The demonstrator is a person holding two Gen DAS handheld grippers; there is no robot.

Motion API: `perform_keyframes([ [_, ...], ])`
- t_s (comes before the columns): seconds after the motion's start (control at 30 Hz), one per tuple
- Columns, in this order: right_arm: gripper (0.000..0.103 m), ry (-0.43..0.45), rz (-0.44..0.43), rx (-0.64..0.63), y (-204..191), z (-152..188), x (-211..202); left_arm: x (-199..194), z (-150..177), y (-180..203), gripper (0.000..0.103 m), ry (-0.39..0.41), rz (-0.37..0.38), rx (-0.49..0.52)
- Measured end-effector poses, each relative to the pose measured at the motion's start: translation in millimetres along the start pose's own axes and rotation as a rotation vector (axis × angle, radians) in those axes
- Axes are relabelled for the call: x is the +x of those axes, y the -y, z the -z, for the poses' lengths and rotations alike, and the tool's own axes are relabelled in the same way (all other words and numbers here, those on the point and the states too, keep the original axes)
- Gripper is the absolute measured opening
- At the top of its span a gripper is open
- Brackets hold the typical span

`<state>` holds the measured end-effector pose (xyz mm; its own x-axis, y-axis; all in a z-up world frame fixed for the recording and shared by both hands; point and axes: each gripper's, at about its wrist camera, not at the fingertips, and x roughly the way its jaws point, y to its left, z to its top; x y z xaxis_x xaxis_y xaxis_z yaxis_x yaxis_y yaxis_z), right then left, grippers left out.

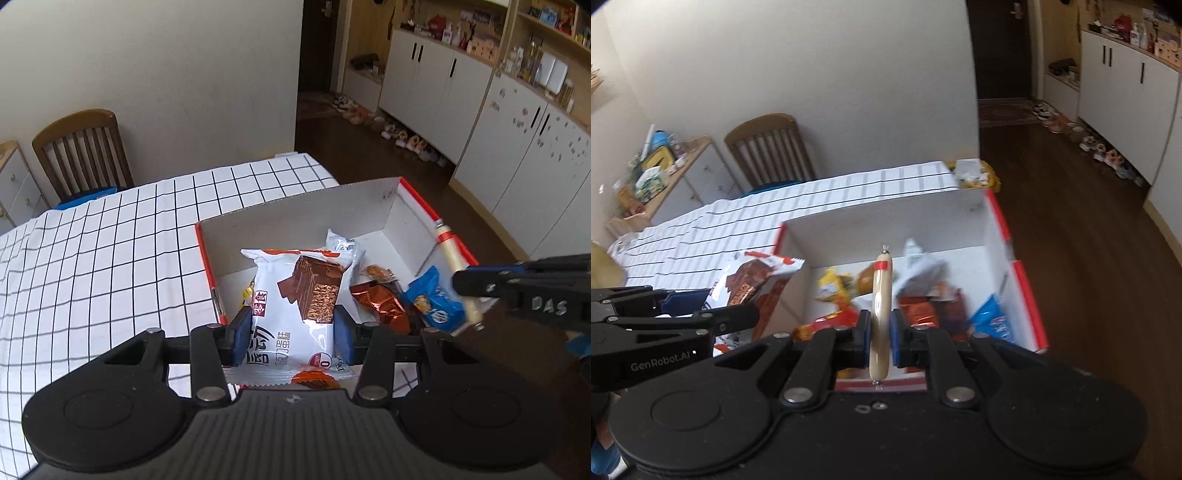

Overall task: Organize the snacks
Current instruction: 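Carry the stick snack and chocolate cake packet over the shoebox with both grippers, then open both grippers to drop the stick snack and cake packet into the box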

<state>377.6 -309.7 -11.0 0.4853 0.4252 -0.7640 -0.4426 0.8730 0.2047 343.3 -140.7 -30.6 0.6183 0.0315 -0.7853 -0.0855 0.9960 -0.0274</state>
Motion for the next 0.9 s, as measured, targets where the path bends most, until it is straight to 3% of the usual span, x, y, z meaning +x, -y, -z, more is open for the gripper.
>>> perform_keyframes([
  [0.27, 0.009, -0.042, 0.042, 0.002, 25.8, -8.8, 24.5, 38.8, -13.7, 11.9, 0.045, -0.044, -0.02, 0.016],
  [0.9, 0.009, -0.147, 0.045, -0.038, 28.3, -2.2, 70.6, 97.1, -18.3, 23.9, 0.045, -0.146, -0.015, 0.008],
])
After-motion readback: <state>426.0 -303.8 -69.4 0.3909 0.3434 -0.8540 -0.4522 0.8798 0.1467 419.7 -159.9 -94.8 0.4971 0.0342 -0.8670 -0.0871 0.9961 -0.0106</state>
